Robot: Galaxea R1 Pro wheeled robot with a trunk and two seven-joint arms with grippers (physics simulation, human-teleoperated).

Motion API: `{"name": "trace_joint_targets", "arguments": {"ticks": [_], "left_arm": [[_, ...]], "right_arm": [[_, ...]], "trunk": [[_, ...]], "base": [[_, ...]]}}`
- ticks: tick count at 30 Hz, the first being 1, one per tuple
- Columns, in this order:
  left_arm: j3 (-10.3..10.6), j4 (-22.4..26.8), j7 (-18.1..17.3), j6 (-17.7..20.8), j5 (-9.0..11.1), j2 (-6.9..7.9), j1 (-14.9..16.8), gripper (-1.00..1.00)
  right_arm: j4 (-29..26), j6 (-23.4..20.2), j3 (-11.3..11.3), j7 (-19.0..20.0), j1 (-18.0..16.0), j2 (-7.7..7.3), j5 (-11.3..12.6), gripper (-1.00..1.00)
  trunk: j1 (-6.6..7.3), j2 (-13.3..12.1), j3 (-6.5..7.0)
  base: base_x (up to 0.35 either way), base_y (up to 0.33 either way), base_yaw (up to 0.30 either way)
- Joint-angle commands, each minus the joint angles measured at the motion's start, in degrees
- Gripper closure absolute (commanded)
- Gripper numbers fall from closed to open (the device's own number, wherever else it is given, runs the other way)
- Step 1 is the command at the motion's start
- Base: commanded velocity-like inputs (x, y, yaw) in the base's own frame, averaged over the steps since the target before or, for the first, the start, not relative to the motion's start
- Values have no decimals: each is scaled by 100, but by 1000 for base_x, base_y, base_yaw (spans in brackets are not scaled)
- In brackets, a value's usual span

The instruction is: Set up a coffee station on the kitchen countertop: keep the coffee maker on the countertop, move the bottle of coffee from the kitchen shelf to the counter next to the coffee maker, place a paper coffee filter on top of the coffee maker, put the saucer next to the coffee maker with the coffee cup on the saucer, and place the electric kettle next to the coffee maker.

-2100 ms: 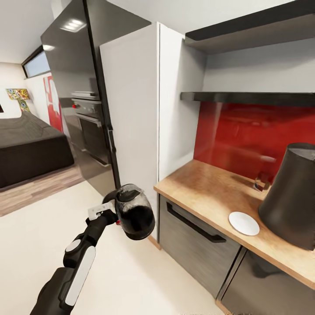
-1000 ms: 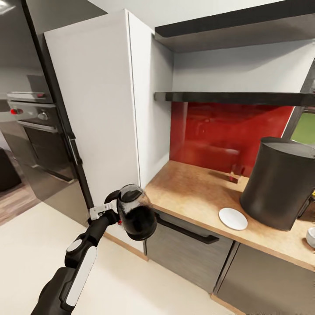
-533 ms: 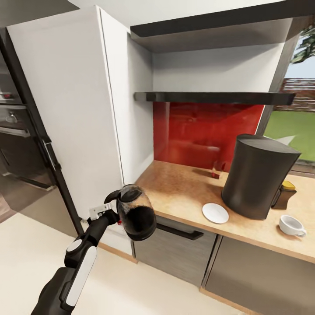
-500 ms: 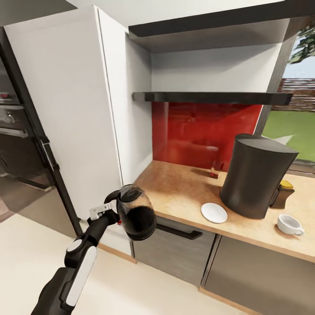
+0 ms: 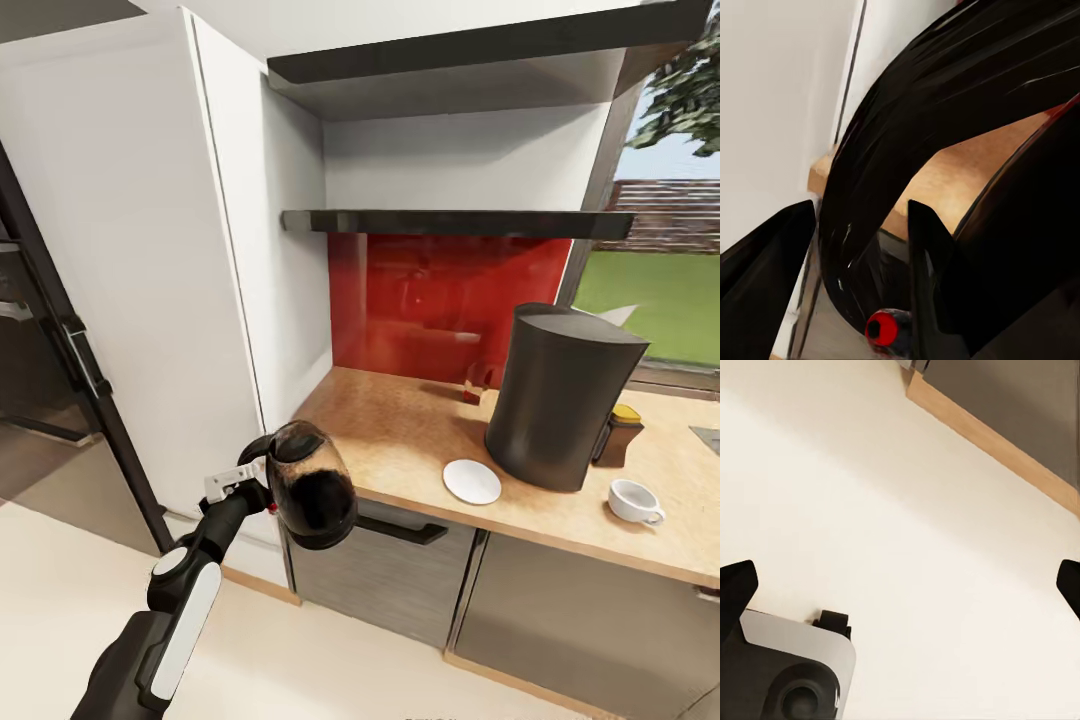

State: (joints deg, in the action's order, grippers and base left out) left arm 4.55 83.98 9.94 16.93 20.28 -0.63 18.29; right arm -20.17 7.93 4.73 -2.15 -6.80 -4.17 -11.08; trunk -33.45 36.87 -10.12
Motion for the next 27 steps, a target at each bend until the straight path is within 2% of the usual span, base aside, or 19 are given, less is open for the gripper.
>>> {"name": "trace_joint_targets", "arguments": {"ticks": [1,20,27], "left_arm": [[6,13,49,21,55,1,2,100],[11,21,60,29,55,-4,6,100],[11,22,60,30,55,-8,2,100]], "right_arm": [[4,9,37,-22,-6,-5,-17,-100],[4,7,37,-22,-6,-5,-17,-100],[4,7,37,-22,-6,-5,-17,-100]], "trunk": [[-2,9,-9],[-2,9,-9],[-2,9,-9]], "base": [[0,0,-259],[0,0,-267],[274,0,-268]]}}
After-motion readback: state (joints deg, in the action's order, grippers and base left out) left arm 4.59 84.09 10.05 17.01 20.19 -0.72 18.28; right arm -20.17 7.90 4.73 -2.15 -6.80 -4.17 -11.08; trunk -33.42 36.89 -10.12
